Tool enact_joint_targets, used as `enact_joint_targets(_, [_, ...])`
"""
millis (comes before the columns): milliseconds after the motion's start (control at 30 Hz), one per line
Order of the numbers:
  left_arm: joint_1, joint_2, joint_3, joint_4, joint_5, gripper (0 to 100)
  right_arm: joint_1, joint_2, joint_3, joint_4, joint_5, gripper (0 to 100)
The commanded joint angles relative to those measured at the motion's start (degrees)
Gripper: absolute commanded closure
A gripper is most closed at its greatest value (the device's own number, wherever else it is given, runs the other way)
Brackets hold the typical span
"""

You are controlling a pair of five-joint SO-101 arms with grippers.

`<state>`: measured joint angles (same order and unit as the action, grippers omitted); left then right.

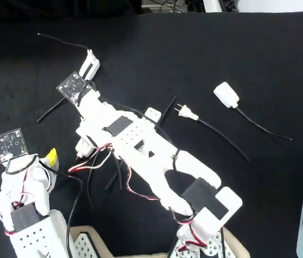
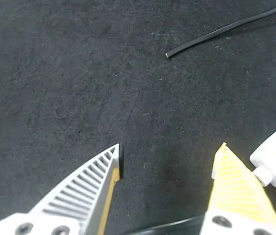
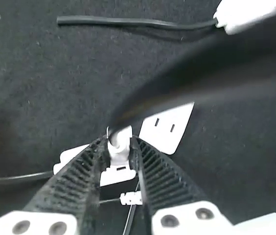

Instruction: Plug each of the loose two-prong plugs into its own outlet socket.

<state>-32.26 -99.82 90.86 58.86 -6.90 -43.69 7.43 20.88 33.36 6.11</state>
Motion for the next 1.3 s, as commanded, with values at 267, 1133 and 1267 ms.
enact_joint_targets(267, [-0.48, -0.53, -0.4, -1.23, -0.35, 70, -0.35, 1.27, -0.57, 1.93, -0.53, 98.7])
enact_joint_targets(1133, [-0.48, -0.53, -0.4, -1.49, -0.35, 70, -0.53, -5.23, 4.97, 0.44, -0.62, 98.7])
enact_joint_targets(1267, [-0.48, -0.53, -0.4, -1.41, -0.35, 70, -0.26, -3.21, 5.67, -0.53, -0.53, 98.7])
